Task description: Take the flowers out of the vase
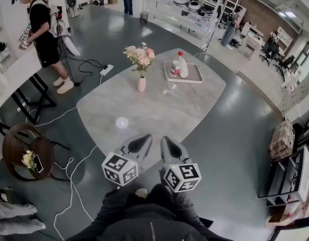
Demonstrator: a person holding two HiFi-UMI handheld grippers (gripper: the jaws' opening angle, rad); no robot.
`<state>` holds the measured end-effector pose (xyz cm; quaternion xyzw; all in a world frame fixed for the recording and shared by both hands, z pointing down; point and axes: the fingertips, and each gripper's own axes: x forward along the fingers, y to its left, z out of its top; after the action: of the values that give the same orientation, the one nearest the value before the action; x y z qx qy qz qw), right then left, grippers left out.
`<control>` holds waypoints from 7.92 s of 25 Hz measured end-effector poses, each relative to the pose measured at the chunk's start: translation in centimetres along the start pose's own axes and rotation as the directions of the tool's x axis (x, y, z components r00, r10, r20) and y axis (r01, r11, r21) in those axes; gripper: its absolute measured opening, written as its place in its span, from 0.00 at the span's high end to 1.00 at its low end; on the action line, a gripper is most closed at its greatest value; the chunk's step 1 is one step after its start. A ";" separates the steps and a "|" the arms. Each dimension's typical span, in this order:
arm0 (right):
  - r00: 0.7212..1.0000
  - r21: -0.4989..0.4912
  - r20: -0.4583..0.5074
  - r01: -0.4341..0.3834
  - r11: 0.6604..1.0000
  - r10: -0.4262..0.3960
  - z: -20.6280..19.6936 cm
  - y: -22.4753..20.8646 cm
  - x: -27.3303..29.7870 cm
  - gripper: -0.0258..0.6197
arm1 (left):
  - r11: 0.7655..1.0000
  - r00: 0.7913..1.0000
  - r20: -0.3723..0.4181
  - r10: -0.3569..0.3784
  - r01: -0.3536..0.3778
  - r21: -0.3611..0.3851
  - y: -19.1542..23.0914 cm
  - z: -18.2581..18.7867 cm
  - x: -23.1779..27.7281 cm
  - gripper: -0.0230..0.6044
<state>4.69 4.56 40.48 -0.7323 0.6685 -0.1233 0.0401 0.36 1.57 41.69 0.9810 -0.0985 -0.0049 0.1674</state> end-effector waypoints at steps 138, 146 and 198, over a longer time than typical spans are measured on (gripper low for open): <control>0.925 -0.138 -0.178 -0.362 0.922 0.337 -4.1 -14.0 49.6 0.87 | 0.824 0.832 -0.041 0.554 -0.554 -0.117 41.3 0.0 22.1 0.96; 0.927 -0.154 -0.127 -0.371 0.916 0.354 -2.8 -13.5 49.0 0.88 | 0.810 0.816 -0.024 0.578 -0.577 -0.107 39.9 0.8 20.7 0.96; 0.915 -0.156 0.193 -0.327 0.932 0.354 12.8 -6.5 26.5 0.88 | 0.913 0.907 0.112 0.406 -0.409 0.000 20.5 9.9 12.7 0.96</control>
<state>16.04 -22.38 32.91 -0.6147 0.7836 0.0073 0.0898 8.45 -23.07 39.43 0.9389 -0.3100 -0.0225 0.1476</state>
